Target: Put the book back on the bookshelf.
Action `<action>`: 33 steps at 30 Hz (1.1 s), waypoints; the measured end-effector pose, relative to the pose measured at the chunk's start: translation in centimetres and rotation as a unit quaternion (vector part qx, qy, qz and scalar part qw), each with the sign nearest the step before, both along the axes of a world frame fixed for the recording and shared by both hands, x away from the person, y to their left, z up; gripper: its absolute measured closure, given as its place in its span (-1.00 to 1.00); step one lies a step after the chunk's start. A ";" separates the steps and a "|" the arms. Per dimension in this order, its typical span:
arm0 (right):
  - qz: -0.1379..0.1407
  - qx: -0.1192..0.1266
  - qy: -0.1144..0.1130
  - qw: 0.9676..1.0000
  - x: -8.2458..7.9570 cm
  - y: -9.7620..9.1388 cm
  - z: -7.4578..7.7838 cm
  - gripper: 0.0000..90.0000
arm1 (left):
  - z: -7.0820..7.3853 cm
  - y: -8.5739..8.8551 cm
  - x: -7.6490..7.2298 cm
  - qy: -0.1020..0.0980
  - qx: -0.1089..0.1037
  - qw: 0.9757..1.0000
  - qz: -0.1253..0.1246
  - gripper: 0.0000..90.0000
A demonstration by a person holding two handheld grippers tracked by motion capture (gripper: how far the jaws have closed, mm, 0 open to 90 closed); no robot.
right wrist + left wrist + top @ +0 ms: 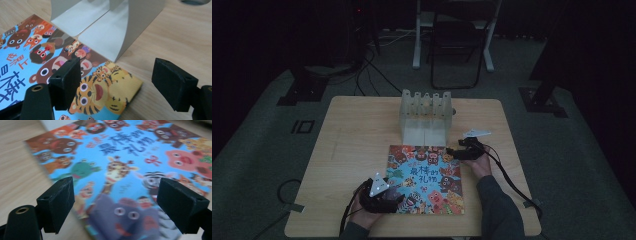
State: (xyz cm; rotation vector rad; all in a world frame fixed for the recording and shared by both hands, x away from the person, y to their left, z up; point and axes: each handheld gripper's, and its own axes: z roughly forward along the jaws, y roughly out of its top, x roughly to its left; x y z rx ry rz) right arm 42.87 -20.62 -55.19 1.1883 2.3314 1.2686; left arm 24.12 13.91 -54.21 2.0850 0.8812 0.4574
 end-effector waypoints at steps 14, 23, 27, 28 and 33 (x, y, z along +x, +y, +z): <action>0.005 0.017 0.031 0.999 0.7 0.2 -1.4 -0.51 | -0.9 -2.7 -1.2 0.007 0.017 0.999 -0.046 -0.68; 0.001 0.060 0.040 0.997 0.4 -0.4 -1.3 -0.51 | -1.2 -4.0 -1.9 0.010 0.022 0.997 -0.070 -0.72; -0.001 0.065 0.041 0.997 0.5 -0.5 -1.1 -0.51 | -1.2 -4.4 -2.2 0.008 0.024 0.997 -0.074 -0.78; -0.001 0.068 0.040 0.997 0.4 -0.5 -1.0 -0.51 | -1.1 -4.6 -2.3 0.004 0.022 0.997 -0.076 -0.79; -0.001 0.095 0.024 0.995 0.1 -0.9 0.2 -0.49 | -0.8 -5.0 -2.7 -0.006 0.026 0.996 -0.080 -0.86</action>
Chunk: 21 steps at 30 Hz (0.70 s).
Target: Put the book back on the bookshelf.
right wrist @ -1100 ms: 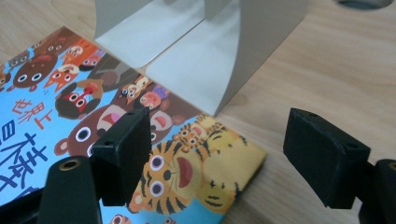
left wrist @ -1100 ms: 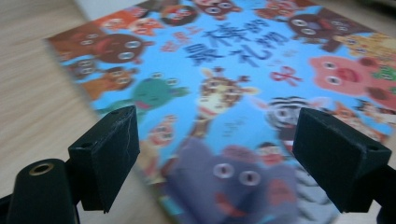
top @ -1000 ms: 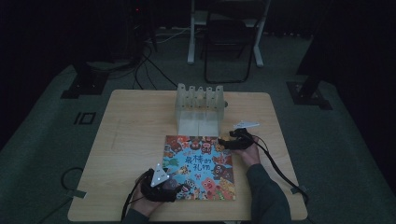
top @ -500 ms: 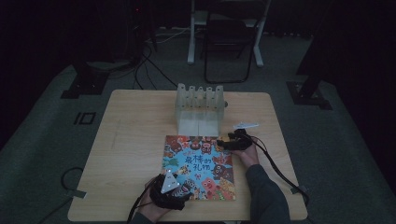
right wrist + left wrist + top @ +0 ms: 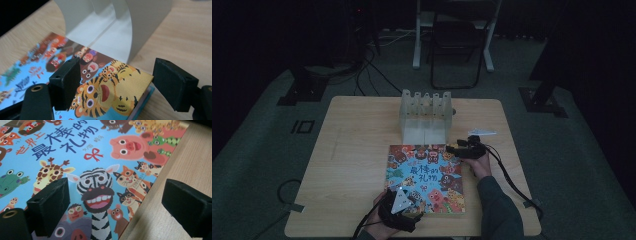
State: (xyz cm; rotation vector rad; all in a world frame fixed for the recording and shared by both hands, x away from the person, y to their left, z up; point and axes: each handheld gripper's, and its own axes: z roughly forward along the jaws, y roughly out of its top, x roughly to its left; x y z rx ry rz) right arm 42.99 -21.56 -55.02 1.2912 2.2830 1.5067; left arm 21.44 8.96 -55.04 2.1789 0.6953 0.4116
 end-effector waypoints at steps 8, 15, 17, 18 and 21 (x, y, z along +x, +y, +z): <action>0.009 0.008 -0.024 1.000 -0.3 0.1 2.5 -0.49 | 0.3 -1.1 -0.3 -0.024 0.014 1.000 0.005 -0.97; 0.013 0.022 -0.035 0.999 -0.7 0.3 4.0 -0.49 | 0.0 -2.1 0.2 -0.033 0.016 0.999 0.012 -0.97; 0.016 0.026 -0.038 0.999 -0.9 0.3 4.3 -0.49 | 0.0 -2.5 0.3 -0.038 0.022 0.999 0.014 -0.97; 0.017 0.027 -0.039 0.999 -1.0 0.3 4.4 -0.49 | 0.0 -2.6 0.3 -0.041 0.023 0.999 0.017 -0.97; 0.021 0.027 -0.041 0.999 -1.1 0.4 4.9 -0.49 | 0.1 -2.8 0.4 -0.048 0.025 0.998 0.020 -0.97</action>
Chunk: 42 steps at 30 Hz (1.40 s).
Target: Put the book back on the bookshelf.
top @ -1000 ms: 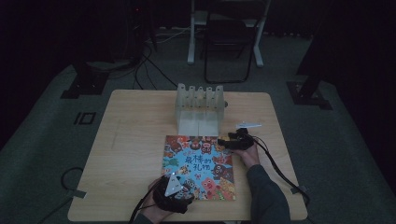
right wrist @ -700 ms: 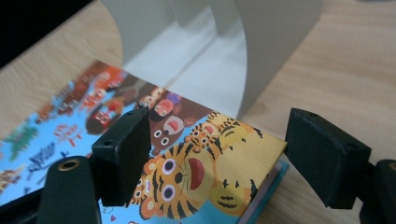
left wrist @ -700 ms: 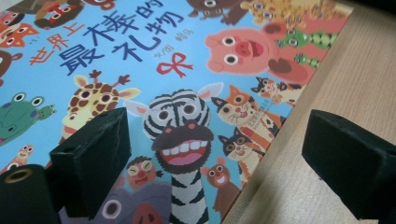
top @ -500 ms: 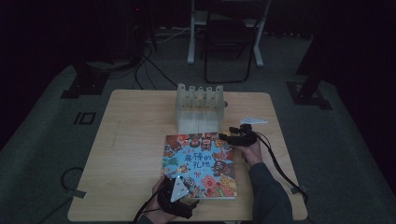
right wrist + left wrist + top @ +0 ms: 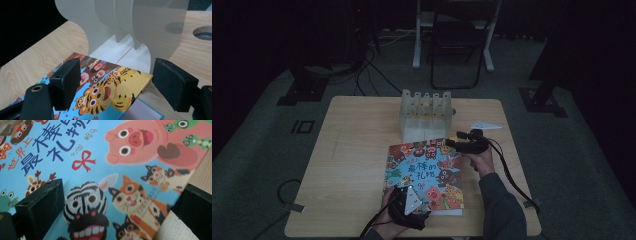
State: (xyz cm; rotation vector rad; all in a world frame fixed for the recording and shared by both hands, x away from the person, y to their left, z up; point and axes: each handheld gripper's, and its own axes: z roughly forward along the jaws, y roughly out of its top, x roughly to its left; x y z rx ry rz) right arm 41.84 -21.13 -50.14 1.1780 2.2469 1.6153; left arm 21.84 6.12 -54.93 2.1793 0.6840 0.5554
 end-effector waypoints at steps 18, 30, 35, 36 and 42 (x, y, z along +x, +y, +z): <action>0.002 -0.008 0.010 1.000 -1.6 0.1 0.9 -0.41 | 1.3 -0.2 -0.5 -0.046 -0.010 0.999 -0.003 -0.94; 0.013 -0.025 0.053 0.998 -4.1 1.2 1.5 -0.35 | 2.3 0.3 -1.1 -0.066 -0.025 0.997 -0.002 -0.94; 0.030 0.010 0.092 0.995 -4.6 1.8 1.5 -0.11 | 2.4 0.3 -1.2 -0.071 -0.026 0.997 -0.005 -0.92; 0.034 0.013 0.094 0.995 -4.7 1.9 1.5 -0.10 | 2.4 0.3 -1.2 -0.072 -0.026 0.997 -0.005 -0.91; 0.038 0.012 0.108 0.993 -4.9 2.2 1.6 0.04 | 2.5 0.4 -1.2 -0.071 -0.030 0.997 -0.005 -0.91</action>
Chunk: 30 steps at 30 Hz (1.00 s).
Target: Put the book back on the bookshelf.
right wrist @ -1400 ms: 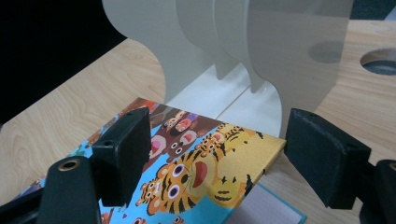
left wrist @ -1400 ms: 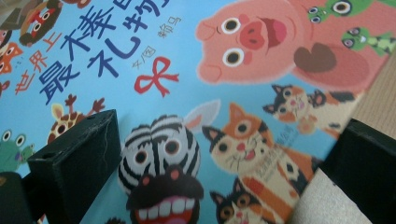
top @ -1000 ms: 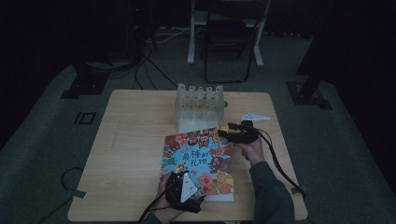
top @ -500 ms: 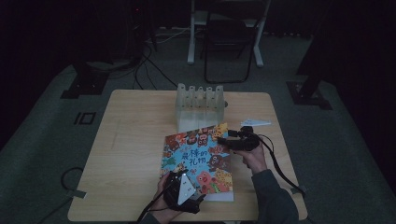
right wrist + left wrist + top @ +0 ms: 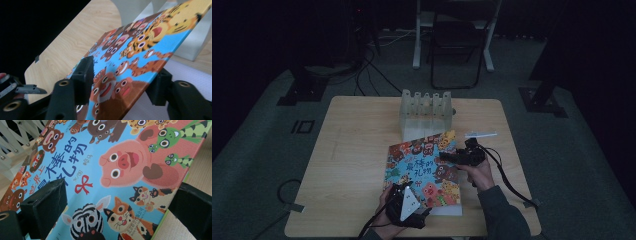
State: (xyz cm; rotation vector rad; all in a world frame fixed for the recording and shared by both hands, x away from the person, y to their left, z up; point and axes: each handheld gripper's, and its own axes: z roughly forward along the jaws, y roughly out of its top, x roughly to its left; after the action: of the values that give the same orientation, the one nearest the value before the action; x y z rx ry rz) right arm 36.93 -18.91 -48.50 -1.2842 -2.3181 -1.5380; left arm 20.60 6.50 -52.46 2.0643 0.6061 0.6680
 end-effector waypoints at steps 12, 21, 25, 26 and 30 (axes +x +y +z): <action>-0.002 -0.015 0.026 1.000 0.5 0.0 -0.2 0.24 | -0.1 0.0 -0.2 0.007 -0.009 1.000 -0.012 -0.86; 0.007 0.006 0.034 0.999 0.9 0.0 0.2 0.45 | 0.2 1.8 -0.7 0.025 -0.026 0.999 -0.021 -0.70; 0.009 0.007 0.026 1.000 0.8 0.1 0.4 0.48 | 0.5 3.1 -0.6 0.044 -0.058 0.997 -0.017 -0.65; 0.009 0.011 0.022 1.000 0.8 0.1 0.4 0.49 | 0.5 3.4 -0.5 0.048 -0.062 0.997 -0.015 -0.62; 0.015 0.009 0.001 1.000 0.6 0.3 0.8 0.50 | 0.5 4.8 0.4 0.079 -0.101 0.992 -0.012 -0.54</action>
State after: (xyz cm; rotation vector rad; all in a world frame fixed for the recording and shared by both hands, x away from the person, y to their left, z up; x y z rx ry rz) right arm 37.54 -18.57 -47.73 -1.2397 -2.3058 -1.5453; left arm 21.00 11.33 -51.92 1.9437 0.7082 0.4130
